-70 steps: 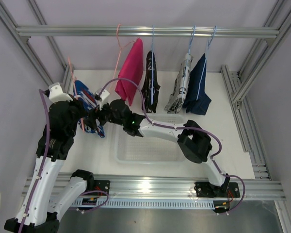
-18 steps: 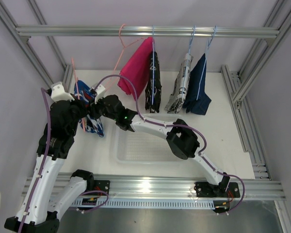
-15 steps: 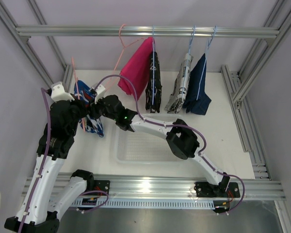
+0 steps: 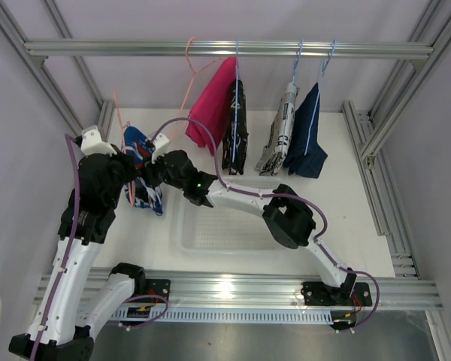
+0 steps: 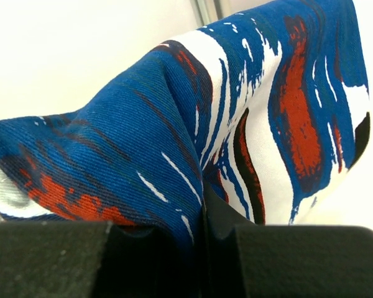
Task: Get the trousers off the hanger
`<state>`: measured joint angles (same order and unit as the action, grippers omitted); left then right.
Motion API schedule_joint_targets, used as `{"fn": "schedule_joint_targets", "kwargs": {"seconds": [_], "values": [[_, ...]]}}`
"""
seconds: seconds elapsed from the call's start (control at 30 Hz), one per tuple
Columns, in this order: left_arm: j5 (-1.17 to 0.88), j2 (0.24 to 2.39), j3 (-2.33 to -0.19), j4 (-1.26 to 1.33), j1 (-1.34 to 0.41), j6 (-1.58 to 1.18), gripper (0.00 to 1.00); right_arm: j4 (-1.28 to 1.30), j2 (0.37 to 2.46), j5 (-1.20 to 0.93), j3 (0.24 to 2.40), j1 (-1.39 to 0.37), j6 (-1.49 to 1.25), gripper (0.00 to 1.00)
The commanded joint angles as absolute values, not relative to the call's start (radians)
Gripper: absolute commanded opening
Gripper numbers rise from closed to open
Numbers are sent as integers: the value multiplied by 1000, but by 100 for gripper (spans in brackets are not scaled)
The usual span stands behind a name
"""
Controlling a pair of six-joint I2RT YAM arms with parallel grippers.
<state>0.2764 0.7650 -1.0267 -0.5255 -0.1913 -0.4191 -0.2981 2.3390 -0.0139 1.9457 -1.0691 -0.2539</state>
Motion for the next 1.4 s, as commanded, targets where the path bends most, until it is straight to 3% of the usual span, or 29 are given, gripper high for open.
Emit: {"fn": "schedule_joint_targets", "kwargs": {"seconds": [0.0, 1.37], "values": [[252, 758, -1048, -420, -179, -429, 0, -296, 2218, 35, 1902, -1083, -256, 0], [328, 733, -1037, -422, -144, -428, 1, -135, 1944, 241, 1974, -1111, -158, 0]]}}
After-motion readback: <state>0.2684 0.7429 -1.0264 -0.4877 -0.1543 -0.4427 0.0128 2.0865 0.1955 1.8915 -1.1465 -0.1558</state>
